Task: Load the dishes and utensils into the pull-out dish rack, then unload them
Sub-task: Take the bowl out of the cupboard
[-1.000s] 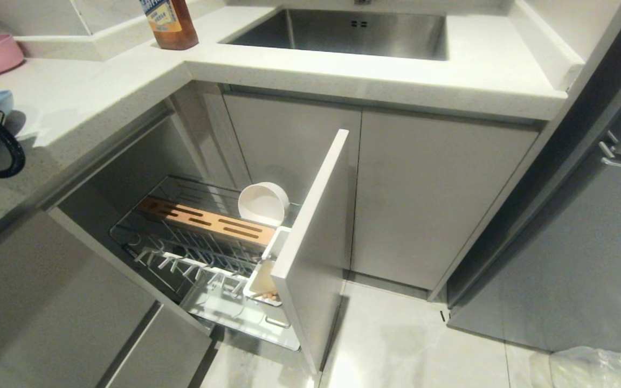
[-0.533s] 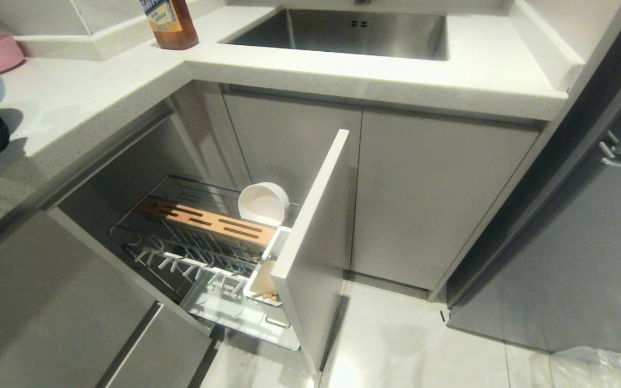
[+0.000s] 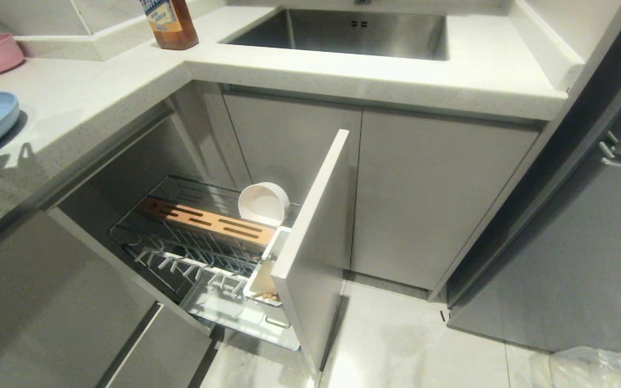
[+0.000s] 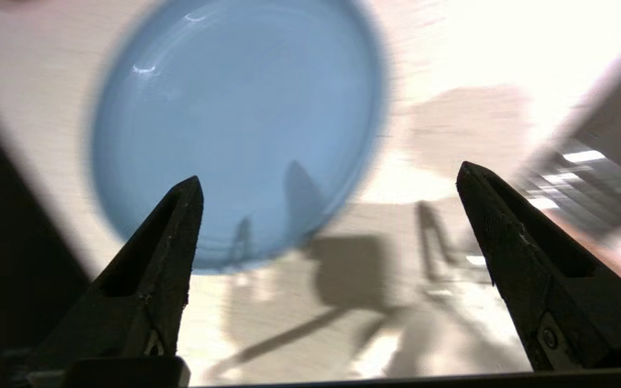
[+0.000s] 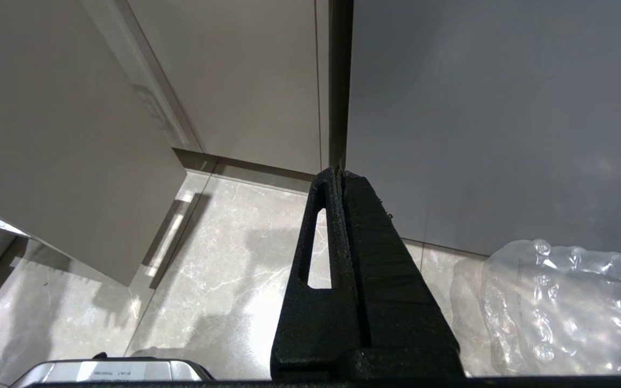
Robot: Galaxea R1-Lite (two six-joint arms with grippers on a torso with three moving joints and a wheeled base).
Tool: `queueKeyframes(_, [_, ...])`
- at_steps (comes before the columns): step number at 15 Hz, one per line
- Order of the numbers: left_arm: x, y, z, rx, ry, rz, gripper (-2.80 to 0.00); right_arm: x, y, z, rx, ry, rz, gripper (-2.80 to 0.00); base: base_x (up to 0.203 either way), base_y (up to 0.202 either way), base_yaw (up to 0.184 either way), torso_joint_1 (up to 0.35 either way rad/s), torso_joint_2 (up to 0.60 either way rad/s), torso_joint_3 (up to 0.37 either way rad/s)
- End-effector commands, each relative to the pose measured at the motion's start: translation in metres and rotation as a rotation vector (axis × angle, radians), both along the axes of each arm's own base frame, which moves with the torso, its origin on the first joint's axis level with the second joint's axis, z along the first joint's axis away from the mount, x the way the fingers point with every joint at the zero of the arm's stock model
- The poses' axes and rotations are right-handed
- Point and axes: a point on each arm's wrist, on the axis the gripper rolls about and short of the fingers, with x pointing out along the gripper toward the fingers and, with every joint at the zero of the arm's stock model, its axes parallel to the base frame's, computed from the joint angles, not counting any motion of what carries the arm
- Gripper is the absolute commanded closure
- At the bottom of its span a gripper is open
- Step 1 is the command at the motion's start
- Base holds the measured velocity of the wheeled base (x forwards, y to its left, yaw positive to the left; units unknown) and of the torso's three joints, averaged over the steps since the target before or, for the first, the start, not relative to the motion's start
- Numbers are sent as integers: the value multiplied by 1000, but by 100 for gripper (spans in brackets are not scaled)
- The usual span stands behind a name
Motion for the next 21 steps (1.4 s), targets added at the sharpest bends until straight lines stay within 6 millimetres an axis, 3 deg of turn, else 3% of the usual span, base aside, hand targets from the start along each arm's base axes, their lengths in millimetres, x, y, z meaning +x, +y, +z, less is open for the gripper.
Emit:
queueKeyframes(1, [-18, -4, 7, -68, -72, -46, -280, 0, 0, 0, 0, 1, 0, 0, 0, 0, 0, 0, 0, 0])
queueKeyframes(2, [-27, -7, 7, -137, -111, -80, 0, 0, 0, 0, 0, 1, 0, 0, 0, 0, 0, 0, 0, 0])
queueKeyframes(6, [-51, -20, 9, -422, -232, -224, 0, 0, 0, 0, 0, 1, 0, 0, 0, 0, 0, 0, 0, 0])
queueKeyframes(10, [-54, -43, 9, -614, -246, -386, 0, 0, 0, 0, 0, 1, 0, 0, 0, 0, 0, 0, 0, 0])
queueKeyframes(14, [-20, -69, -12, -779, -191, -401, 0, 0, 0, 0, 0, 1, 0, 0, 0, 0, 0, 0, 0, 0])
queueKeyframes(21, [58, -108, -76, -811, -17, -353, 0, 0, 0, 0, 0, 1, 0, 0, 0, 0, 0, 0, 0, 0])
